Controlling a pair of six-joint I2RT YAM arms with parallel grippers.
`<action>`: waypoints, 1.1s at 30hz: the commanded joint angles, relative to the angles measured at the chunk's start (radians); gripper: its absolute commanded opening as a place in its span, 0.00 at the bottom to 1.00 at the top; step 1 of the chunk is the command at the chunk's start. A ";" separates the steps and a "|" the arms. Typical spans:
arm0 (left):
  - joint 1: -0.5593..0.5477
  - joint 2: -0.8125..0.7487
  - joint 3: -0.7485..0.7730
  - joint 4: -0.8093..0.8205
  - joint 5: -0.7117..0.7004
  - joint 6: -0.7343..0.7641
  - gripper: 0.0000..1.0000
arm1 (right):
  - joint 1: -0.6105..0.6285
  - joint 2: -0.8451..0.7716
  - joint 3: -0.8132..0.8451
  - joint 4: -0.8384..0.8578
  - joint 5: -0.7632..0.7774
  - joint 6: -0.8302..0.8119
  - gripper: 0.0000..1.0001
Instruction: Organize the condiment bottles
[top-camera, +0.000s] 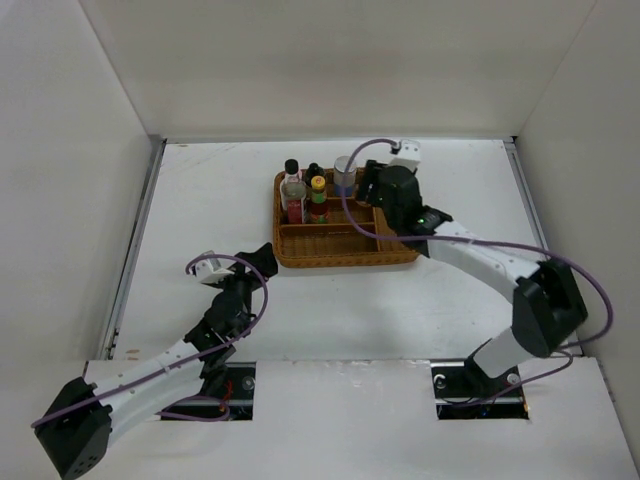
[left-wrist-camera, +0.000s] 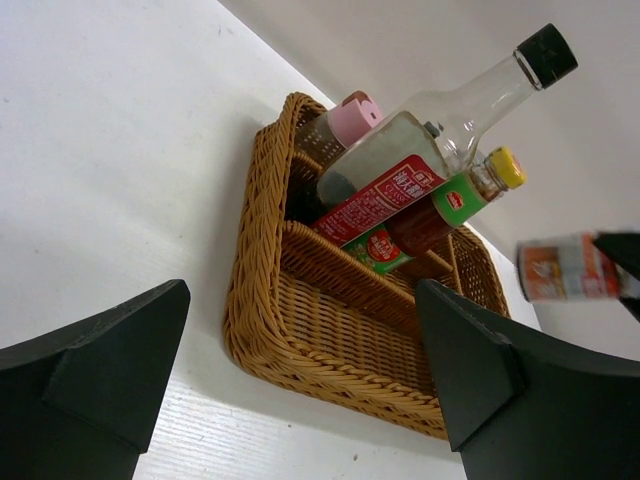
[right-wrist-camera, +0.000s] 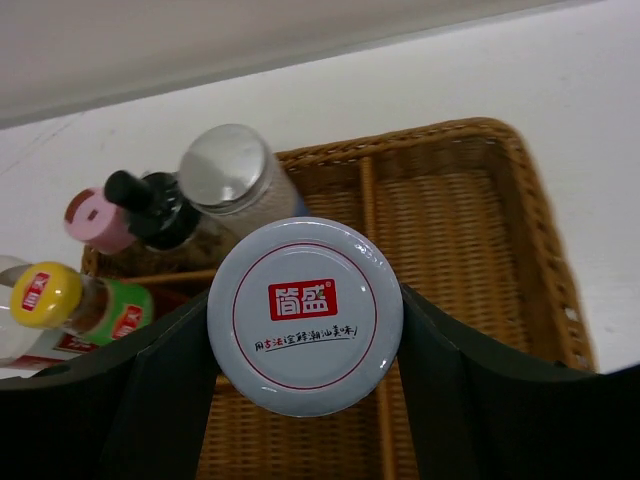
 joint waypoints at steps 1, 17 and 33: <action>0.005 -0.010 -0.101 0.044 0.004 -0.009 1.00 | 0.025 0.089 0.116 0.146 -0.024 -0.005 0.55; 0.008 -0.001 -0.102 0.047 -0.002 -0.007 1.00 | 0.074 0.358 0.149 0.214 -0.007 -0.012 0.70; 0.085 -0.009 -0.067 -0.037 0.053 0.003 1.00 | -0.007 -0.195 -0.222 0.207 0.057 -0.017 1.00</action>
